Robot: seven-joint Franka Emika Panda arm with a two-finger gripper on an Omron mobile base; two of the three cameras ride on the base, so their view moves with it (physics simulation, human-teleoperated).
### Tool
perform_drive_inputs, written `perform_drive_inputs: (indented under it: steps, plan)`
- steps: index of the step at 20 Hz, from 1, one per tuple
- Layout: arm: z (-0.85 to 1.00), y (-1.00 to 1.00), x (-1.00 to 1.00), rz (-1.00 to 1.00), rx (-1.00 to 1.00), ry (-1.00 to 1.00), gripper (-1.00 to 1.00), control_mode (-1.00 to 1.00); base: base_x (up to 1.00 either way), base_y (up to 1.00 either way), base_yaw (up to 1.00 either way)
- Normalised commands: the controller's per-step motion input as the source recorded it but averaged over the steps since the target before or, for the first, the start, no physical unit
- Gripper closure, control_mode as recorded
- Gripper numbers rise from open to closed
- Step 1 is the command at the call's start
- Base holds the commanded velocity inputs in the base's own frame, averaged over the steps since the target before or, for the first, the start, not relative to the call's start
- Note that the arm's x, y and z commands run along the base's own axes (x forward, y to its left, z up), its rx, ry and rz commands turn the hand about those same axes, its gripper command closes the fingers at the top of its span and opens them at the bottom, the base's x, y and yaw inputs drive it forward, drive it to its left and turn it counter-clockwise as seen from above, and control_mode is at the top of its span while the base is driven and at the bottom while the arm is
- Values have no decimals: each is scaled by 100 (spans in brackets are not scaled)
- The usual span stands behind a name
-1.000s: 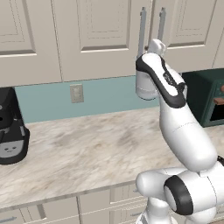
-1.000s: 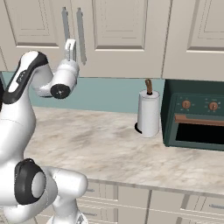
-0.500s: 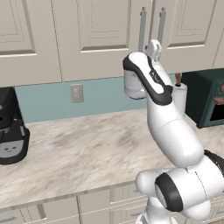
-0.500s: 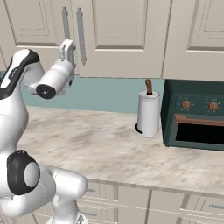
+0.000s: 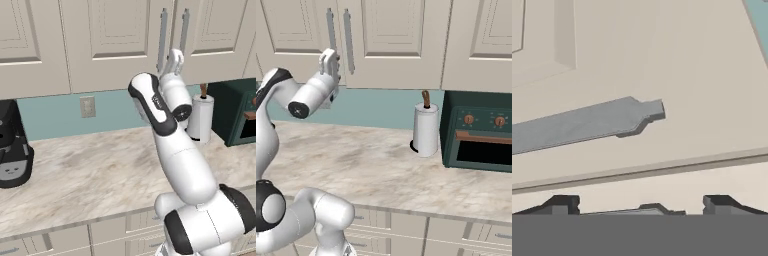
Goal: Pick the jar and jar from the dining table and place them in the open cabinet. Close the cabinet after placing the objects.
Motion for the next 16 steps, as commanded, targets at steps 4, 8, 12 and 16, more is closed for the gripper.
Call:
perform_drive_inputs:
  steps: [4, 8, 12, 16]
  plan:
    - [0, -32, -31, 0, 2, 0, -100, -100, 0, 0, 0]
    - [0, -24, -49, 0, 2, 0, -100, -100, 0, 0, 0]
    - [3, -18, -39, -1, 3, 5, -100, -100, 0, 0, 0]
    - [1, -11, 21, -6, 1, 6, -100, -100, 0, 0, 0]
